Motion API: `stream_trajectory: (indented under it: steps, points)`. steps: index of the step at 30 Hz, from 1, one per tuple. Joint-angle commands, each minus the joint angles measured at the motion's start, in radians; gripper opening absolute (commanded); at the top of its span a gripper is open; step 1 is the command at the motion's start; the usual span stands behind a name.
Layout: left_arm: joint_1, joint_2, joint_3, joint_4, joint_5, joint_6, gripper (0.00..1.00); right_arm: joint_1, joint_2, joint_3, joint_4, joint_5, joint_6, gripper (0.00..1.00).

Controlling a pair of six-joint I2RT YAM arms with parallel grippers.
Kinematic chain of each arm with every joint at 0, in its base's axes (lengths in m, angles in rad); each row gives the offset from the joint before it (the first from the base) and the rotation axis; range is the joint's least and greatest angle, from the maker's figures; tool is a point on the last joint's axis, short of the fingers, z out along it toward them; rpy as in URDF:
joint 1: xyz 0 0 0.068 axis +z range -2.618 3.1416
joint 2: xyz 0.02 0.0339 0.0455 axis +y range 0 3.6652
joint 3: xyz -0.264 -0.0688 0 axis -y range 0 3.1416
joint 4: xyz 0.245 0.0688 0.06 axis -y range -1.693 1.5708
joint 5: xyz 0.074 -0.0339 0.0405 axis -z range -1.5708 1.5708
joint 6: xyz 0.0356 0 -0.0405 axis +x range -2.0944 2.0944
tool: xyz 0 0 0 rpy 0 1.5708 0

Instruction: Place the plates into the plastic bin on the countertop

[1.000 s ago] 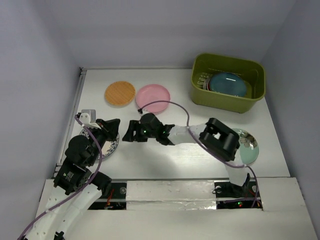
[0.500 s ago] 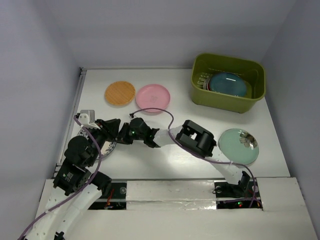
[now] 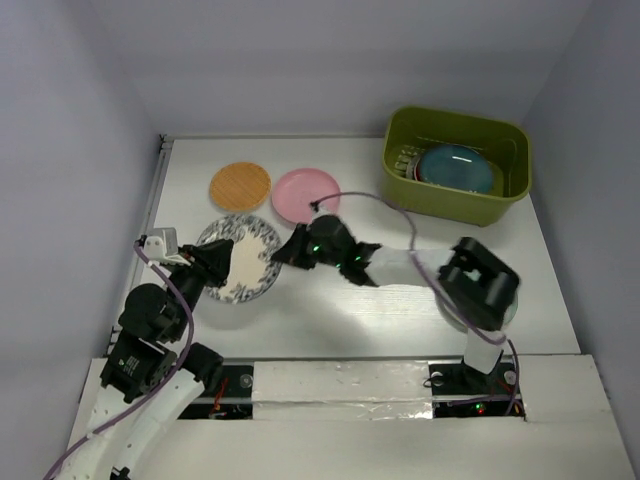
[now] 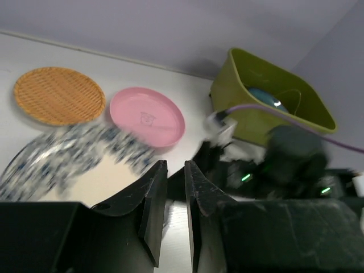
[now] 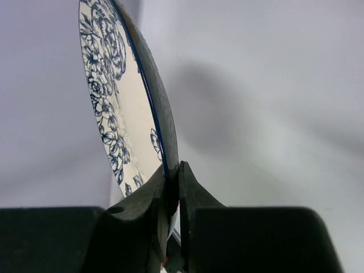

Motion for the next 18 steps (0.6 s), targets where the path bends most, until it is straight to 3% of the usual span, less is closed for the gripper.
stream_trajectory:
  steps: [1,4,8,12,18]
  points:
    - [-0.007,-0.034,0.011,0.031,-0.022,-0.009,0.17,-0.231,-0.304,-0.03,0.203,0.024,-0.086,0.0]
    - [-0.007,-0.036,0.011,0.036,-0.014,-0.008,0.17,-0.35,-0.475,-0.061,0.078,0.01,-0.178,0.0]
    - [-0.007,-0.032,0.013,0.036,0.007,-0.001,0.18,-0.615,-0.606,-0.007,-0.124,-0.012,-0.263,0.0]
    - [-0.007,-0.043,0.008,0.039,0.018,-0.003,0.18,-0.84,-0.611,0.136,-0.335,-0.045,-0.39,0.0]
    - [-0.007,-0.057,0.008,0.043,0.04,0.003,0.18,-1.034,-0.553,0.279,-0.541,-0.15,-0.504,0.0]
